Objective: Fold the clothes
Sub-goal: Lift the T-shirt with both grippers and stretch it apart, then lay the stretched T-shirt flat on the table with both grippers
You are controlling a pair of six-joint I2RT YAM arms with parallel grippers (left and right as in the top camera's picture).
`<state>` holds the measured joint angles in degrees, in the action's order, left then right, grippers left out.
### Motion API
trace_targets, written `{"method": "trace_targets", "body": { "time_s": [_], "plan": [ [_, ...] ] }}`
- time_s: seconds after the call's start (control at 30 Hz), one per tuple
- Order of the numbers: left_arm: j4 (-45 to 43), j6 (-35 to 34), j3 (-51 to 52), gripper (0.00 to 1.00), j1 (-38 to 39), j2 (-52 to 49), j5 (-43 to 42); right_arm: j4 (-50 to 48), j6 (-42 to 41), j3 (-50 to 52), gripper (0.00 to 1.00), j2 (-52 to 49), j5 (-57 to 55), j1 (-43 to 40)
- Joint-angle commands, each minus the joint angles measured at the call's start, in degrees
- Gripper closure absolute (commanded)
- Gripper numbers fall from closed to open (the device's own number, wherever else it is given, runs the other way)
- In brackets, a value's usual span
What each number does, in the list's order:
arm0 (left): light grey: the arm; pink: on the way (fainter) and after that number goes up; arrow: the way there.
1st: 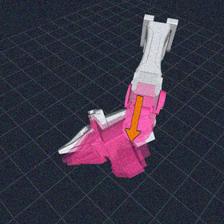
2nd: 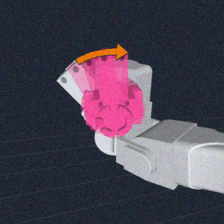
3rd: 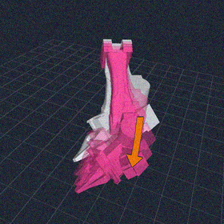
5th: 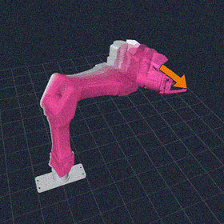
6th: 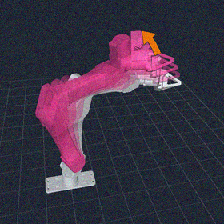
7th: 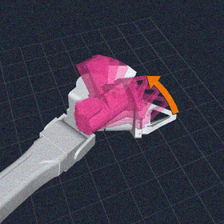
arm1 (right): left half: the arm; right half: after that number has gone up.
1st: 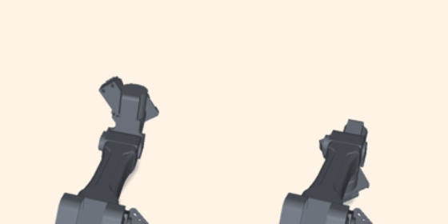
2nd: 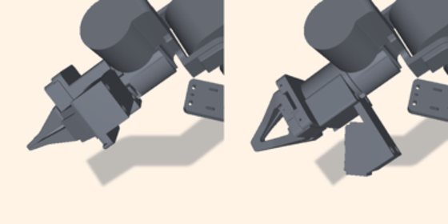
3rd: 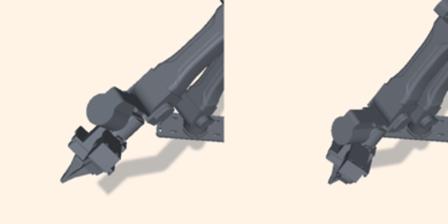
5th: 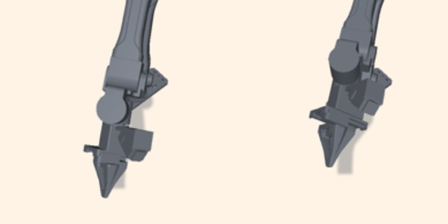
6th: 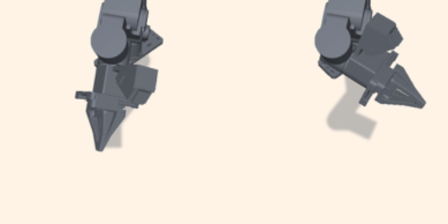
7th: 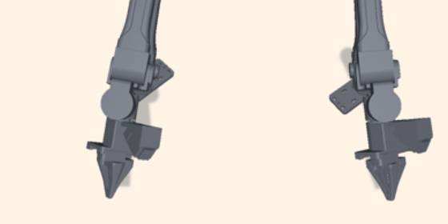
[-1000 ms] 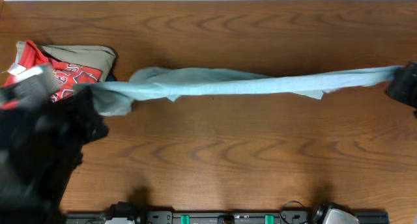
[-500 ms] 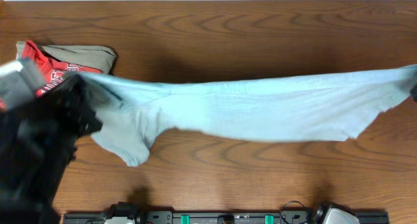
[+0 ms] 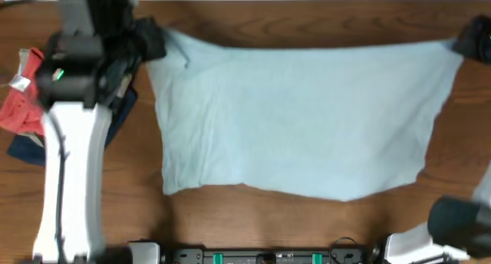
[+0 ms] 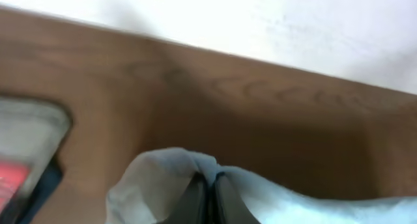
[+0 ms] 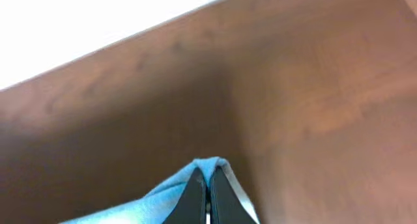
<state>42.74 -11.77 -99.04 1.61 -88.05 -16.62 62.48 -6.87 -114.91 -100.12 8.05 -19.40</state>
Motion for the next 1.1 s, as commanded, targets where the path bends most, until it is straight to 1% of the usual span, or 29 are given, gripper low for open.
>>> {"method": "trace_targets", "body": {
  "time_s": [0.0, 0.1, 0.17, 0.2, 0.3, 0.4, 0.47, 0.53, 0.6, 0.67, 0.77, 0.87, 0.97, 1.07],
  "plan": [
    [-8.79, 2.34, -1.51, 0.94, -0.24, -3.52, -1.40, -7.82, -3.21, -0.48, 0.99, -1.53, 1.86, 0.59],
    [-22.36, 1.66, -3.48, 0.94, -0.26, -4.92, -3.54, -20.44, -7.17, -0.83, 0.99, -0.79, 1.84, 0.33],
    [-29.53, 0.37, -5.38, 0.94, -0.31, -4.90, -3.45, -25.99, -9.05, -1.77, 0.99, 0.44, 1.01, -0.17],
    [-31.58, -0.24, -6.93, 0.94, -0.42, -4.90, -3.37, -28.15, -9.90, -2.45, 0.99, 1.22, 0.31, -0.59],
    [-33.42, -1.40, -13.29, 0.94, -1.29, -4.90, -3.23, -30.29, -11.37, -4.24, 0.99, 3.30, -3.08, -2.27],
    [-30.60, -1.40, -18.38, 0.94, -2.34, -4.72, -3.30, -28.20, -10.29, -4.50, 0.99, 4.96, -6.40, -3.80],
    [-26.10, -1.38, -20.15, 0.94, -2.73, -4.33, -3.30, -24.20, -7.98, -4.50, 0.99, 5.40, -8.02, -4.76],
    [-20.24, -1.33, -20.20, 0.94, -2.82, -3.82, -3.30, -18.45, -7.61, -4.46, 0.99, 5.22, -12.63, -5.55],
    [-11.58, -1.33, -20.20, 0.94, -2.82, -3.76, -3.30, -13.00, -7.63, -4.24, 0.99, 4.46, -18.03, -5.92],
    [-1.05, -1.09, -20.06, 0.94, -2.82, -3.91, -3.30, -7.48, -7.63, -4.22, 0.99, 3.15, -22.05, -6.14],
    [14.56, -0.94, -19.12, 0.94, -2.82, -4.57, -3.30, -0.31, -7.63, -4.17, 0.99, 0.63, -24.41, -6.14],
    [26.53, -0.94, -17.00, 0.94, -2.82, -5.53, -3.30, 6.91, -7.69, -4.17, 0.99, -2.40, -24.76, -6.14],
    [33.90, -0.87, -13.49, 0.94, -2.38, -6.29, -3.30, 14.67, -7.72, -4.15, 0.99, -5.81, -24.79, -6.14],
    [37.11, -0.72, -6.95, 0.94, -1.22, -6.29, -3.30, 21.88, -9.57, -3.85, 0.99, -9.07, -25.81, -6.16]
  ]
}}
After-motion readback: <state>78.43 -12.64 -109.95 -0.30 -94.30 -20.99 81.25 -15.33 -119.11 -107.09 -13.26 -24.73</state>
